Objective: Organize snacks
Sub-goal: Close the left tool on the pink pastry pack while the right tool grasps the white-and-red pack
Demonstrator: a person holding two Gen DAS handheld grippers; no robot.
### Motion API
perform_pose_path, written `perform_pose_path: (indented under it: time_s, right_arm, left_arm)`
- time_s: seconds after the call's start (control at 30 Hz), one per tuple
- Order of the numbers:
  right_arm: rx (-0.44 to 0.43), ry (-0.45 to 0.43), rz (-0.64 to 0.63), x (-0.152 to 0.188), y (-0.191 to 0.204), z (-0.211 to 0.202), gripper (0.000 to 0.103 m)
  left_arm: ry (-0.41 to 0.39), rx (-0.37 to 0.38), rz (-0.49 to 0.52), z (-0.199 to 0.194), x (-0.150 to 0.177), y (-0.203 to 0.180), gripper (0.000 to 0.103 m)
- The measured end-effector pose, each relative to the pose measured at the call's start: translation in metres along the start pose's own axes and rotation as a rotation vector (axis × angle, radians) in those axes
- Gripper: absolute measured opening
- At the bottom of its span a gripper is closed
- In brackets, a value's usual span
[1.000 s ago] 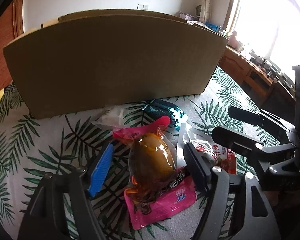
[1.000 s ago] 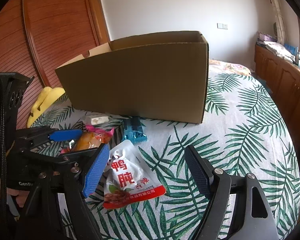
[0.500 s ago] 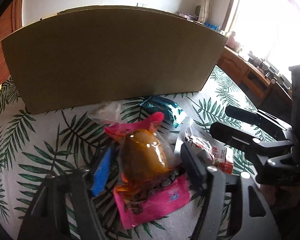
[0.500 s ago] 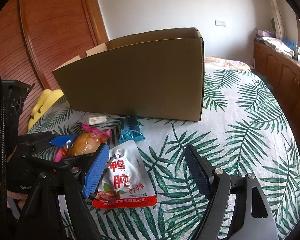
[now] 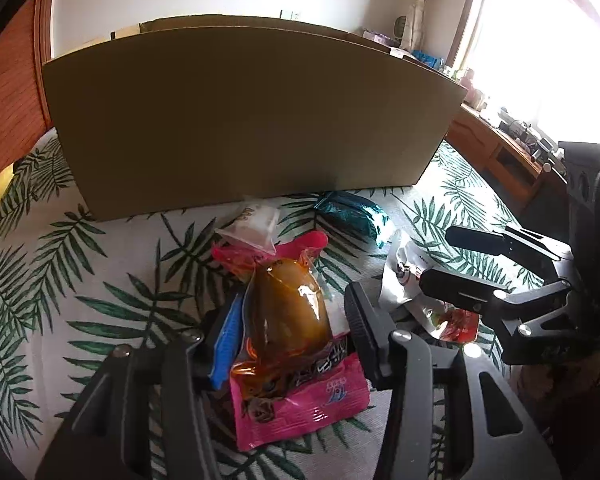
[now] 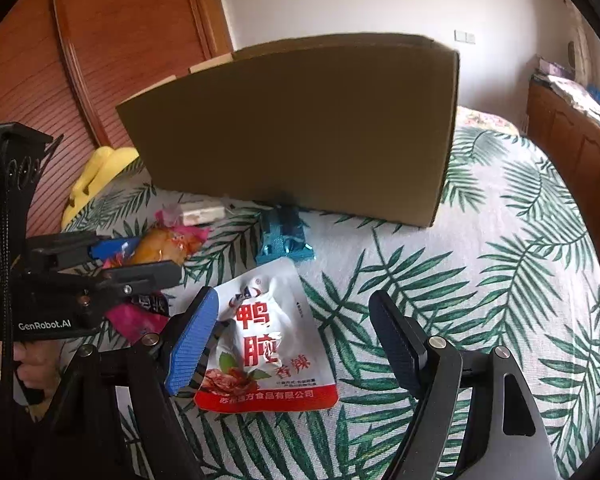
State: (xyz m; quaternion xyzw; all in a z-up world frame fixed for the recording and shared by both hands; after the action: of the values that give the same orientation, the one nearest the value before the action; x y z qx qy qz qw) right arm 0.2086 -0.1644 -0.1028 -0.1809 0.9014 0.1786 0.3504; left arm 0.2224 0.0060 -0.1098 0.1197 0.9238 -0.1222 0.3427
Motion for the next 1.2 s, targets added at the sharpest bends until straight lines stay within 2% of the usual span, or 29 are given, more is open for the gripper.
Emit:
perform_pose_path:
  time_s: [0.23, 0.47, 0.8, 1.13, 1.2]
  right_arm:
    - [-0.007, 0.045, -0.036, 0.001, 0.008, 0.009, 0.079]
    - [-0.007, 0.084, -0.056, 0.004, 0.013, 0.017, 0.08]
    - [0.084, 0.139, -0.154, 0.007, 0.026, 0.028, 0.082]
    - [0.101, 0.143, -0.148, 0.006, 0.028, 0.036, 0.082]
    - [0.094, 0.144, -0.154, 0.006, 0.029, 0.035, 0.071]
  left_arm:
    - [0.003, 0.017, 0.012, -0.003, 0.003, 0.007, 0.049]
    - [-0.007, 0.006, 0.044, 0.003, -0.002, -0.006, 0.049]
    - [-0.004, 0.012, 0.043, -0.001, 0.003, -0.005, 0.049]
    - [-0.005, 0.027, 0.038, -0.006, 0.01, -0.008, 0.047]
    - [-0.007, 0.029, 0.041, -0.006, 0.011, -0.009, 0.047]
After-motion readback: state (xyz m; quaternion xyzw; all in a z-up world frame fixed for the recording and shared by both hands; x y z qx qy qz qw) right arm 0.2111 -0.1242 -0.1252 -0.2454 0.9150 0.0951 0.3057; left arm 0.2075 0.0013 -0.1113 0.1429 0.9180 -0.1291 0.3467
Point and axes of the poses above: each gripper's, at about its wrist camera, not at the fingertips, and z roughly the way its jaws point, y to its left, x to its underside, the point moved 4 cm from there along z, roughly the way its jaws point, and after that the axes turned 6 degrees about -x, right-handed, at the moved point
